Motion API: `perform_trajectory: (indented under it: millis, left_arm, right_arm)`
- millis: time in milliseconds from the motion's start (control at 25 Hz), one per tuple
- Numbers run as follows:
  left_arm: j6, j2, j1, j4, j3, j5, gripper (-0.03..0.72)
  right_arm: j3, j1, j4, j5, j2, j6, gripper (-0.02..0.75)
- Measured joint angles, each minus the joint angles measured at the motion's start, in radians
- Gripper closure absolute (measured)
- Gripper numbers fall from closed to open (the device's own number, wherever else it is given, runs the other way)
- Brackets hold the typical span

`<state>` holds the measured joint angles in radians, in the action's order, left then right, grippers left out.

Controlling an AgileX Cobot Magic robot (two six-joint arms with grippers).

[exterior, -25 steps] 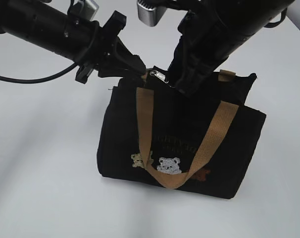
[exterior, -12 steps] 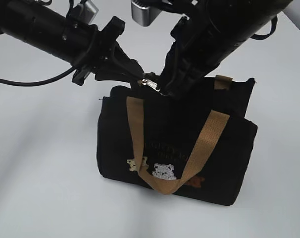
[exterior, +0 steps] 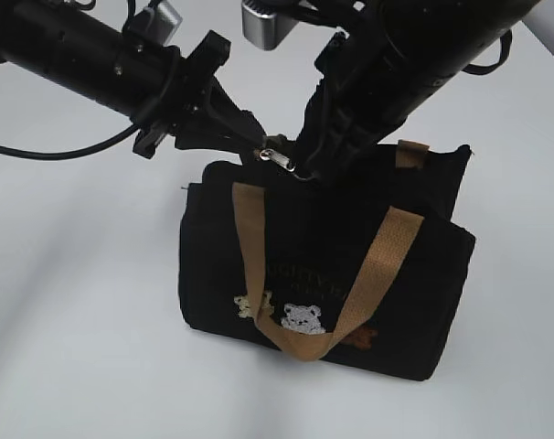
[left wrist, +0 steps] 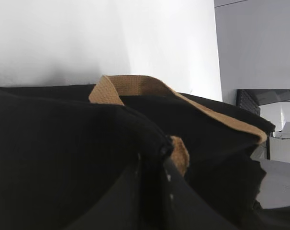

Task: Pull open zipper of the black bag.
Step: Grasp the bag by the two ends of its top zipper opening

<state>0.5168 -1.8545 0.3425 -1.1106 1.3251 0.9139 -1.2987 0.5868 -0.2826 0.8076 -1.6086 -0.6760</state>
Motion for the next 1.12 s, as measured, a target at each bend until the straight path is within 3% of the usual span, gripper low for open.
perform_trajectory:
  millis: [680,1120]
  left_arm:
    - [0.0,-0.001,-0.004,0.021,0.0,-0.017,0.659]
    - [0.0,-0.001,-0.004,0.022,0.0,-0.017,0.66]
  right_arm:
    - [-0.001,0.0,-0.044,0.039,0.001,0.0,0.738]
    - [-0.002,0.031,-0.047,0.038,-0.01,-0.021,0.636]
